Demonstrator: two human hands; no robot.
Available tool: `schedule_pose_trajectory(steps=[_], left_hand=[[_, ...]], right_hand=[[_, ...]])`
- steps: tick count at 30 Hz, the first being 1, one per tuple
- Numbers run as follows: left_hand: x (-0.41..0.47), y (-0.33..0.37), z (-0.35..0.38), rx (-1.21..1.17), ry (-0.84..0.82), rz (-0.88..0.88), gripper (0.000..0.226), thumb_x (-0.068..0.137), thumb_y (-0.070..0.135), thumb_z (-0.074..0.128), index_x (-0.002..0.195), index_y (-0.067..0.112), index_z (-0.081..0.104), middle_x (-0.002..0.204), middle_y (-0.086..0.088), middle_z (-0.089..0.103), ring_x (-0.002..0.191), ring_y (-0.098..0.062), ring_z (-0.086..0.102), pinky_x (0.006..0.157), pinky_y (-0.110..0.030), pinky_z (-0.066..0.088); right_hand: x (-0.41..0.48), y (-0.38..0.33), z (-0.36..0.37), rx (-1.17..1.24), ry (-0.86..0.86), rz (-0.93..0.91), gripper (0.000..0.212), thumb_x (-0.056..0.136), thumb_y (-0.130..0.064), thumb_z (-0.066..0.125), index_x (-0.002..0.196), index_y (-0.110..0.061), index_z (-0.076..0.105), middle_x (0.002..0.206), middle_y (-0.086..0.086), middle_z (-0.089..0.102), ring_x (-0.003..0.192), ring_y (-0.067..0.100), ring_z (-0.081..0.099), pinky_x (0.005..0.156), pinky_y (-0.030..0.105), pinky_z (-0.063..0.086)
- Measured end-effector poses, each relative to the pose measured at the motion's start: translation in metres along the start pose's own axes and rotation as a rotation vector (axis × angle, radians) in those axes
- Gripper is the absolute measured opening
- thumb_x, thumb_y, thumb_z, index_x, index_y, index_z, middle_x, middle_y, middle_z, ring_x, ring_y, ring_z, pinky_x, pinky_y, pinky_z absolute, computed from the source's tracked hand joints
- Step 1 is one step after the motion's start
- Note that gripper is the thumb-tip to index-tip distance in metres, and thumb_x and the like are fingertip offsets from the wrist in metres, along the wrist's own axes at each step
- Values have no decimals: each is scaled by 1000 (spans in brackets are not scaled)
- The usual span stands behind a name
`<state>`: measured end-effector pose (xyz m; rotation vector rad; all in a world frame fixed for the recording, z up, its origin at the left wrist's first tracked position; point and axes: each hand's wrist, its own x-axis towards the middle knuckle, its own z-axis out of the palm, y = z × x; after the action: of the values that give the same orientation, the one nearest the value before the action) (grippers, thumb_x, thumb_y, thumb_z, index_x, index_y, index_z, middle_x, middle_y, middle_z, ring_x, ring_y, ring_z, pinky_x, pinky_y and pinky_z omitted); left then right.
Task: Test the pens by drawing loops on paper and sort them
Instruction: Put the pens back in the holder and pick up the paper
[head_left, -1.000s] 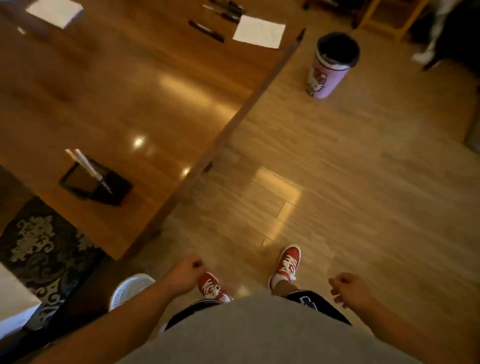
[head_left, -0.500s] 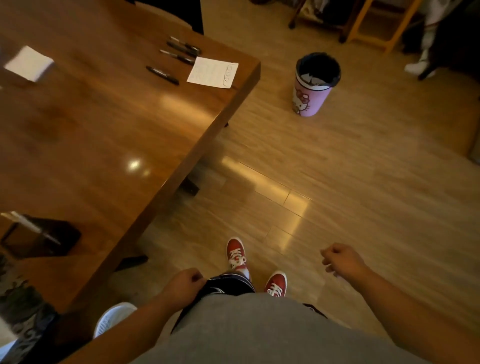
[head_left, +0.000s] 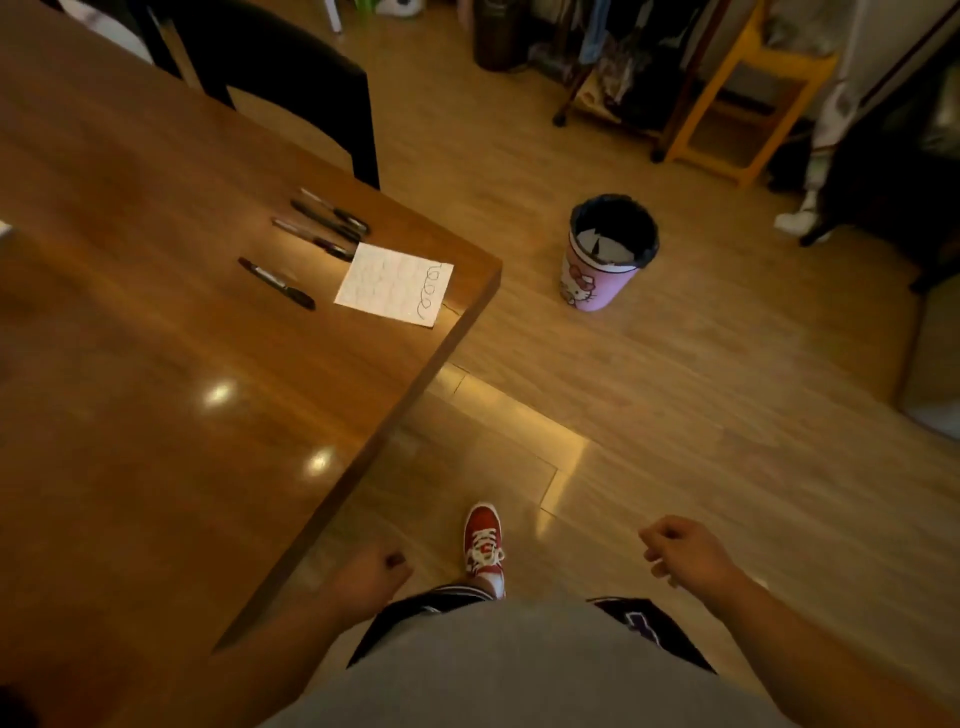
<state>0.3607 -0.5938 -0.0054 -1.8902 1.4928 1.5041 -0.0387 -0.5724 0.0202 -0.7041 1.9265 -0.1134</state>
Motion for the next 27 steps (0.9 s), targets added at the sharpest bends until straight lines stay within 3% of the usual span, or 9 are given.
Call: schedule_pose_trajectory(steps=[2, 6, 11, 15, 20, 23, 27], left_hand=[[17, 37, -24, 37, 15, 82, 16, 95, 31, 55, 85, 20, 61, 86, -2, 65, 81, -15, 61, 65, -26, 43], [38, 98, -59, 54, 70, 161, 18, 96, 37, 54, 100, 21, 63, 92, 5, 62, 84, -9, 58, 66, -25, 41], [58, 138, -87, 14, 109, 168, 17, 96, 39, 54, 101, 24, 61, 87, 10, 58, 81, -4, 56, 61, -20, 38], [70, 156, -111, -130, 170, 123, 14, 94, 41, 55, 100, 30, 63, 91, 12, 63, 84, -3, 59, 67, -18, 43], [68, 189, -136, -322, 306, 111, 10, 95, 39, 55, 103, 37, 61, 97, 17, 63, 88, 1, 60, 73, -14, 47], [61, 208, -153, -443, 428, 113, 9, 95, 37, 56, 100, 35, 63, 94, 16, 65, 87, 1, 61, 74, -15, 48], [55, 214, -178, -635, 530, 57, 11, 95, 36, 56, 101, 35, 64, 100, 17, 65, 93, -2, 62, 78, -20, 53]], right_hand=[[8, -9, -13, 1, 28, 39, 21, 97, -19, 58, 88, -1, 65, 85, 17, 69, 63, 25, 62, 59, 33, 46], [22, -20, -35, -28, 25, 83, 24, 97, -15, 58, 89, 7, 63, 79, 20, 66, 60, 28, 58, 56, 33, 42], [64, -56, -63, -122, -34, 100, 24, 96, -18, 59, 81, 0, 62, 81, 20, 69, 61, 27, 60, 61, 35, 44], [107, -131, -81, -239, -65, -92, 21, 94, -23, 60, 80, -8, 66, 79, 11, 70, 74, 27, 66, 74, 37, 52], [134, -253, -83, -358, -171, -415, 16, 91, -26, 63, 75, -23, 64, 74, -6, 66, 72, 12, 61, 65, 28, 47], [134, -325, -70, -427, -278, -615, 12, 90, -24, 65, 78, -22, 65, 76, -5, 64, 75, 13, 60, 70, 30, 47], [121, -404, -38, -447, -425, -750, 7, 91, -28, 65, 85, -26, 68, 84, -6, 68, 81, 12, 63, 74, 31, 53]])
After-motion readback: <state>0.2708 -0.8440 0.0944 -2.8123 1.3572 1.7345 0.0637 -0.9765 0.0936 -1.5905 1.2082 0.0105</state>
